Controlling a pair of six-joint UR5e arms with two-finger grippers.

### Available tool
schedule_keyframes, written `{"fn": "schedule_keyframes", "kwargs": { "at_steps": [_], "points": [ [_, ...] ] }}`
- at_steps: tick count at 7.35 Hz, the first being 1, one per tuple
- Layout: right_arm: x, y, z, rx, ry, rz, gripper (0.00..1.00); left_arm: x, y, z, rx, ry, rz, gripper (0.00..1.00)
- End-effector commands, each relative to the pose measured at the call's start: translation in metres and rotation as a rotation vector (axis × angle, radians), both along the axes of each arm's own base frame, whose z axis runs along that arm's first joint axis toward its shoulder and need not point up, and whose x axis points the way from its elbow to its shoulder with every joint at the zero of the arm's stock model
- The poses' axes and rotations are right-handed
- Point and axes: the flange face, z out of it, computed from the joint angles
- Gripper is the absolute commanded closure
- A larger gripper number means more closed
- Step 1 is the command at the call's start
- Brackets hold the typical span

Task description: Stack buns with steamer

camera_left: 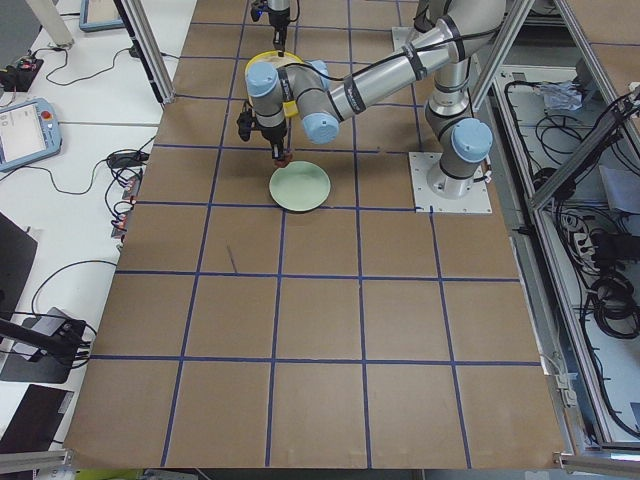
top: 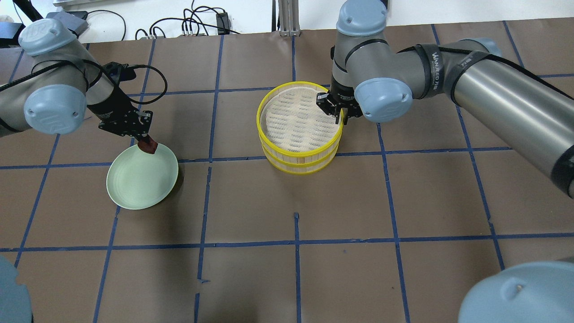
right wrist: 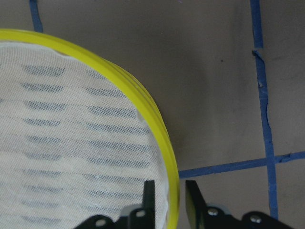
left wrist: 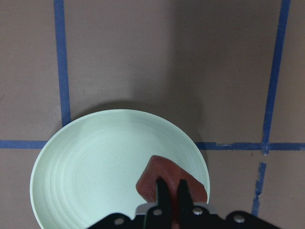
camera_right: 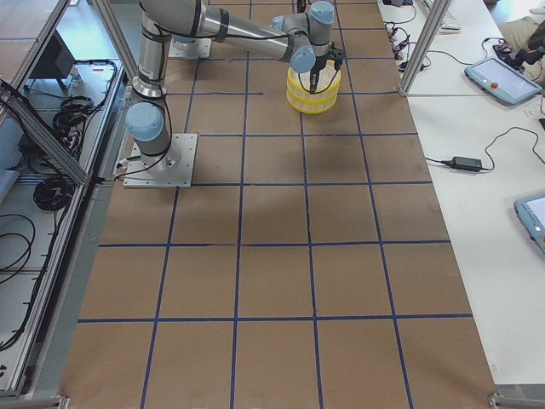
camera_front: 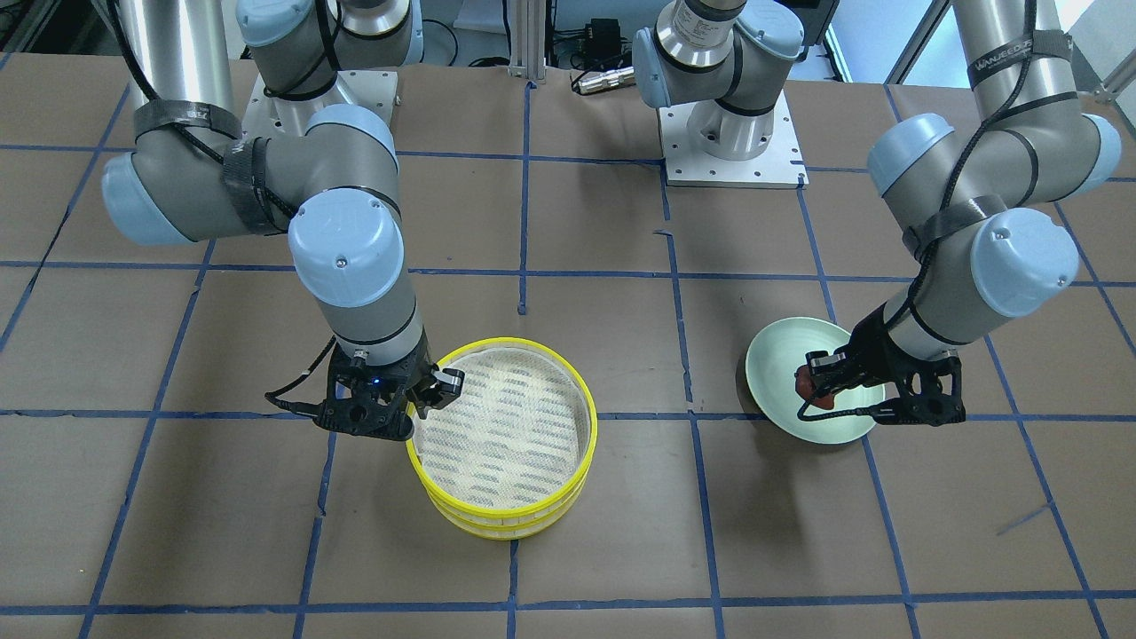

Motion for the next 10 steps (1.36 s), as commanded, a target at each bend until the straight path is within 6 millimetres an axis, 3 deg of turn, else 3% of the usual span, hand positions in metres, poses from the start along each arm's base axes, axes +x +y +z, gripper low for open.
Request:
{"fn": "schedule_keyframes", "kwargs": {
  "at_steps": [1, 2, 3, 4, 5, 6, 7, 8, 9, 10],
  "points": [
    [0.000, 0.001, 0.004, -0.002, -0.001, 0.004, 0.50, 0.001, -0.003, 0.001, -0.003, -0.001, 0.002, 1.00],
    [-0.002, 0.002, 0.014, -0.013, -0.005, 0.006, 0.42, 0.000, -0.008, 0.007, -0.013, -0.014, 0.020, 1.00],
    [-0.010, 0.014, 0.049, -0.032, -0.005, 0.020, 0.34, -0.034, -0.016, 0.035, -0.025, -0.023, 0.030, 1.00],
    [-0.031, 0.029, 0.083, -0.011, 0.000, 0.050, 0.27, -0.080, -0.028, 0.069, -0.028, -0.047, 0.047, 1.00],
    [-0.064, 0.045, 0.120, -0.003, -0.009, 0.002, 0.20, -0.109, -0.033, 0.101, -0.029, -0.048, 0.094, 1.00],
    [-0.088, 0.068, 0.154, 0.015, -0.008, 0.050, 0.13, -0.149, -0.030, 0.118, -0.051, -0.046, 0.108, 1.00],
    [-0.116, 0.083, 0.174, 0.029, -0.004, 0.064, 0.08, -0.202, -0.017, 0.123, -0.055, -0.044, 0.135, 0.99],
    [-0.123, 0.094, 0.188, 0.064, -0.008, 0.060, 0.01, -0.265, 0.003, 0.123, -0.059, -0.020, 0.151, 0.99],
    [-0.124, 0.098, 0.189, 0.087, -0.021, 0.058, 0.00, -0.310, 0.018, 0.121, -0.058, 0.033, 0.161, 0.99],
    [-0.124, 0.096, 0.188, 0.083, -0.044, 0.056, 0.00, -0.339, 0.030, 0.115, -0.035, 0.069, 0.173, 0.98]
  ]
}}
